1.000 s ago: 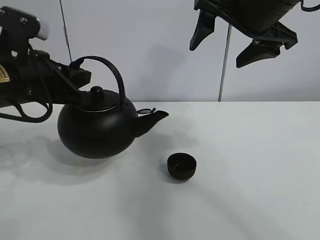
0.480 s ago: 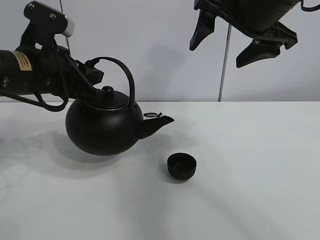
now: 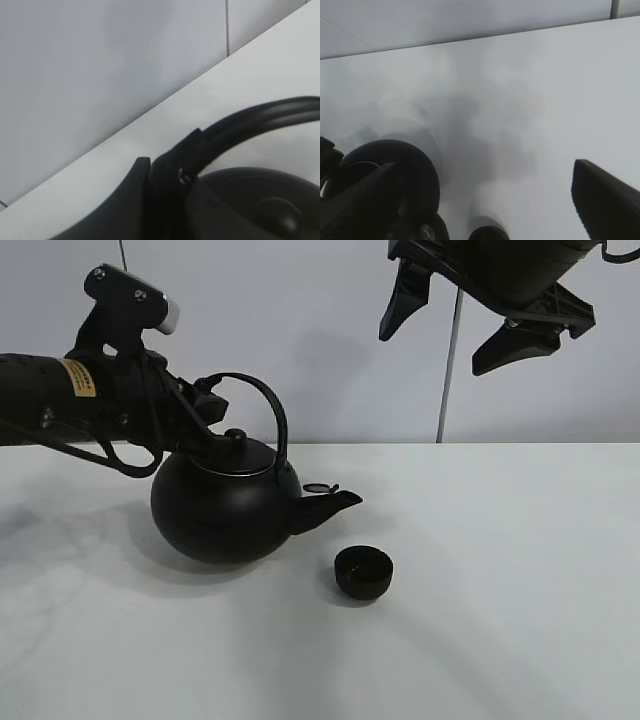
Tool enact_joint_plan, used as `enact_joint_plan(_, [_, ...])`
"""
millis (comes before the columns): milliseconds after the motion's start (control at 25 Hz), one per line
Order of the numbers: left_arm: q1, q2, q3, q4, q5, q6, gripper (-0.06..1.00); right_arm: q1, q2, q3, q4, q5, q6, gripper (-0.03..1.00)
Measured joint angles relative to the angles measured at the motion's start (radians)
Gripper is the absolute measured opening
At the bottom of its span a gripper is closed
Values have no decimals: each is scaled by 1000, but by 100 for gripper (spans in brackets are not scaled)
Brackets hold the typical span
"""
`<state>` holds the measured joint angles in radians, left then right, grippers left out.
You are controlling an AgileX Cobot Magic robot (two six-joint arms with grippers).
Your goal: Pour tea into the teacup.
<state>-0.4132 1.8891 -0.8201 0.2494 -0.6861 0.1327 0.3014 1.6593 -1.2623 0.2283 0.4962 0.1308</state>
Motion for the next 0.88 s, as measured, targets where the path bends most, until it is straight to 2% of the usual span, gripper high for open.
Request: enact_joint_plan(880, [-30, 6, -30, 17, 49, 41, 10, 0, 0, 0, 0, 0, 0, 64])
